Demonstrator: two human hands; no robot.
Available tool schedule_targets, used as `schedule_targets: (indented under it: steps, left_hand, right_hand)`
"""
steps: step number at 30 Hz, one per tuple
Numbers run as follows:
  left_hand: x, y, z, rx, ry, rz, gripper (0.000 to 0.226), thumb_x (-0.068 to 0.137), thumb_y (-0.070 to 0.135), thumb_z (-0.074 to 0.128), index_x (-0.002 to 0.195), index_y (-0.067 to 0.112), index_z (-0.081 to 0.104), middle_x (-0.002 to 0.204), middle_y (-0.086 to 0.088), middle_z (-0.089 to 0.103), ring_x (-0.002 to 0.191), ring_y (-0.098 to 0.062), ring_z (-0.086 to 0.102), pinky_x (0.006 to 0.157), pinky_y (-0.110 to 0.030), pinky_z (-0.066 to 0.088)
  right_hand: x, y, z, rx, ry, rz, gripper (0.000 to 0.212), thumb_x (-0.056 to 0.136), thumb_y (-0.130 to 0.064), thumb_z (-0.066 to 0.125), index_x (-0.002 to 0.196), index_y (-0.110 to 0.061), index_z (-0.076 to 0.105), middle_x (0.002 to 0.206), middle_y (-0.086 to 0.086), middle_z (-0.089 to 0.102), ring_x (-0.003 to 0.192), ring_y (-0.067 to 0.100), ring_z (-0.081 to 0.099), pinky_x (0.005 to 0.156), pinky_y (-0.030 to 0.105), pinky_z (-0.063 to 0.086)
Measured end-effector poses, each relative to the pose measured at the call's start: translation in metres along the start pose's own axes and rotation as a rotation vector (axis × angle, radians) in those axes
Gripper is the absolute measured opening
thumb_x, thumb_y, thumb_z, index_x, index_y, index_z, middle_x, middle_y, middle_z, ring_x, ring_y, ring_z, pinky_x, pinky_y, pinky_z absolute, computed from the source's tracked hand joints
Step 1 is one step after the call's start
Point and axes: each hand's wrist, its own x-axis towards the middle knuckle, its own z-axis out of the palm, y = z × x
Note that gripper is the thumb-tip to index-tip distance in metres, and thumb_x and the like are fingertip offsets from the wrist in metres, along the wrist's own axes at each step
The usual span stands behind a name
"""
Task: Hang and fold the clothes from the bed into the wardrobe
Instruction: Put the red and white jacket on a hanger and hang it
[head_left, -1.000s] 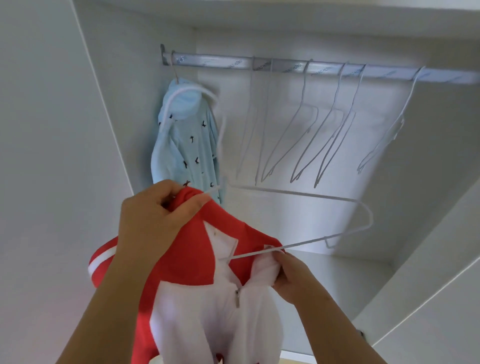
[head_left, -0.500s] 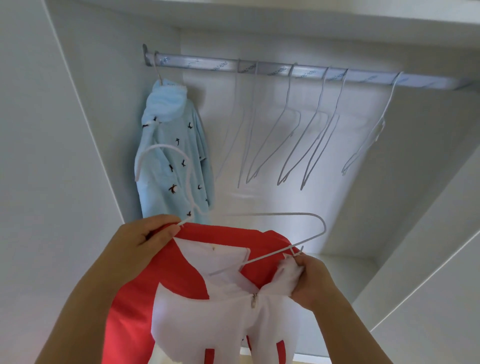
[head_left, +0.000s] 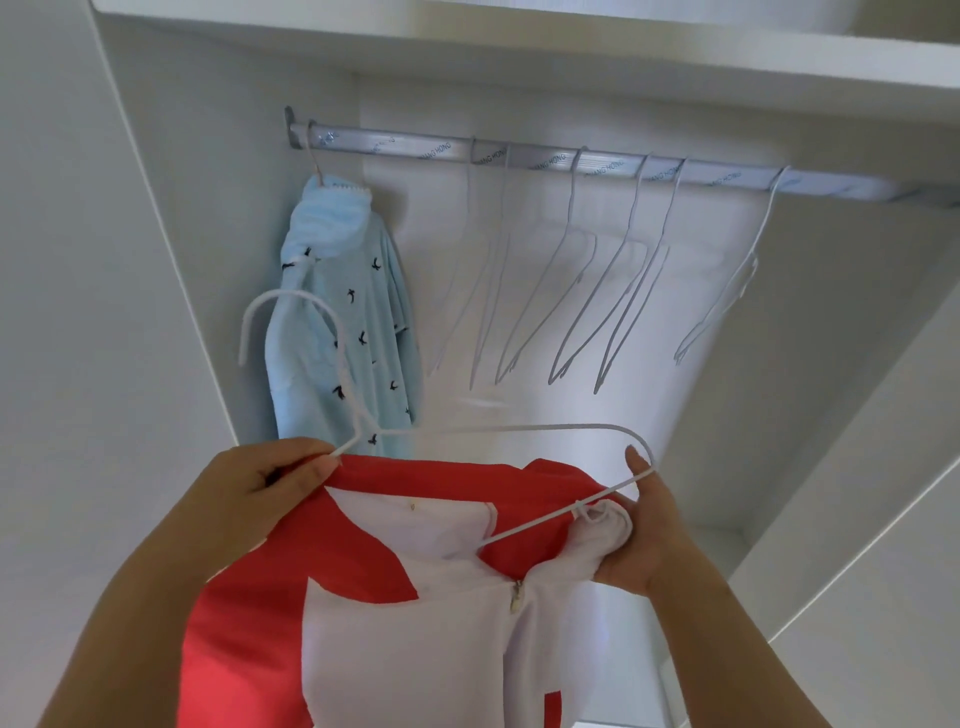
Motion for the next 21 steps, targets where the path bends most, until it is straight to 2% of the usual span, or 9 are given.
schedule_targets:
  steps: [2, 5, 8, 11, 14, 16, 17, 19, 21]
  left_hand:
    - [0.002, 0.006, -0.002, 0.009, 0.040, -0.003, 0.018, 0.072, 0.053, 0.047, 0.075, 0.062, 0.061, 0.079, 0.031, 0.065, 0.073, 0.010, 0.060, 0.056, -0.004, 0.044]
    - [0.003, 0.010, 0.004, 0.010, 0.115, -0.014, 0.030, 0.074, 0.060, 0.036, 0.077, 0.052, 0.065, 0.073, 0.023, 0.066, 0.064, 0.004, 0.059, 0.053, -0.015, 0.043]
    - [0.005, 0.012, 0.017, -0.009, 0.226, -0.053, 0.050, 0.075, 0.068, 0.034, 0.068, 0.031, 0.067, 0.068, 0.005, 0.067, 0.061, -0.007, 0.057, 0.061, -0.022, 0.042]
    - [0.008, 0.015, 0.027, -0.061, 0.269, -0.104, 0.065, 0.076, 0.071, 0.042, 0.061, 0.011, 0.061, 0.058, -0.004, 0.057, 0.056, -0.015, 0.051, 0.056, -0.023, 0.038]
    - [0.009, 0.017, 0.031, -0.171, 0.283, -0.114, 0.046, 0.081, 0.052, 0.053, 0.060, 0.012, 0.061, 0.052, -0.004, 0.050, 0.051, -0.014, 0.046, 0.053, -0.025, 0.036]
    - [0.010, 0.017, 0.031, -0.197, 0.281, -0.093, 0.026, 0.086, 0.036, 0.060, 0.063, 0.025, 0.064, 0.055, 0.002, 0.058, 0.054, -0.012, 0.053, 0.054, -0.023, 0.041]
    - [0.010, 0.017, 0.029, -0.209, 0.293, -0.078, 0.019, 0.086, 0.030, 0.062, 0.067, 0.029, 0.065, 0.058, 0.007, 0.062, 0.056, -0.007, 0.055, 0.054, -0.018, 0.044]
    - [0.010, 0.017, 0.026, -0.218, 0.310, -0.049, 0.014, 0.084, 0.022, 0.064, 0.073, 0.031, 0.065, 0.063, 0.015, 0.064, 0.056, 0.000, 0.057, 0.052, -0.008, 0.043]
    - [0.009, 0.017, 0.022, -0.206, 0.302, -0.036, 0.017, 0.084, 0.019, 0.066, 0.073, 0.032, 0.066, 0.066, 0.018, 0.066, 0.059, 0.002, 0.058, 0.053, -0.005, 0.042]
  right_hand:
    - [-0.002, -0.001, 0.007, -0.003, -0.042, 0.017, 0.088, 0.049, -0.069, 0.063, 0.105, -0.002, 0.071, 0.114, 0.021, 0.066, 0.104, 0.041, 0.062, 0.083, 0.057, 0.050]
    - [-0.002, -0.005, 0.016, -0.036, -0.103, 0.037, 0.091, 0.048, -0.072, 0.062, 0.112, -0.008, 0.069, 0.119, 0.018, 0.064, 0.111, 0.038, 0.059, 0.094, 0.055, 0.044]
    - [0.000, -0.006, 0.027, -0.093, -0.108, 0.029, 0.074, 0.060, -0.065, 0.064, 0.110, -0.011, 0.070, 0.115, 0.016, 0.067, 0.110, 0.036, 0.059, 0.100, 0.053, 0.039]
    - [0.000, -0.001, 0.036, -0.163, -0.122, 0.008, 0.049, 0.066, -0.043, 0.067, 0.102, -0.012, 0.074, 0.101, 0.012, 0.072, 0.094, 0.032, 0.066, 0.093, 0.045, 0.047]
    - [-0.001, 0.004, 0.039, -0.142, -0.141, -0.017, 0.044, 0.071, -0.029, 0.065, 0.111, -0.012, 0.070, 0.110, 0.012, 0.068, 0.100, 0.031, 0.063, 0.097, 0.044, 0.045]
    - [0.000, 0.005, 0.039, -0.138, -0.135, -0.029, 0.044, 0.071, -0.023, 0.065, 0.113, -0.012, 0.069, 0.115, 0.013, 0.067, 0.108, 0.031, 0.061, 0.100, 0.045, 0.044]
    - [0.001, 0.006, 0.040, -0.146, -0.121, -0.029, 0.040, 0.071, -0.021, 0.067, 0.109, -0.011, 0.071, 0.112, 0.014, 0.068, 0.106, 0.031, 0.063, 0.097, 0.044, 0.046]
    - [0.001, 0.008, 0.043, -0.170, -0.061, -0.033, 0.025, 0.075, -0.016, 0.067, 0.097, -0.008, 0.075, 0.096, 0.015, 0.072, 0.088, 0.029, 0.069, 0.083, 0.040, 0.053]
    - [0.001, 0.010, 0.044, -0.173, 0.022, -0.061, 0.020, 0.083, -0.012, 0.064, 0.098, -0.001, 0.072, 0.086, 0.016, 0.072, 0.078, 0.030, 0.067, 0.075, 0.039, 0.053]
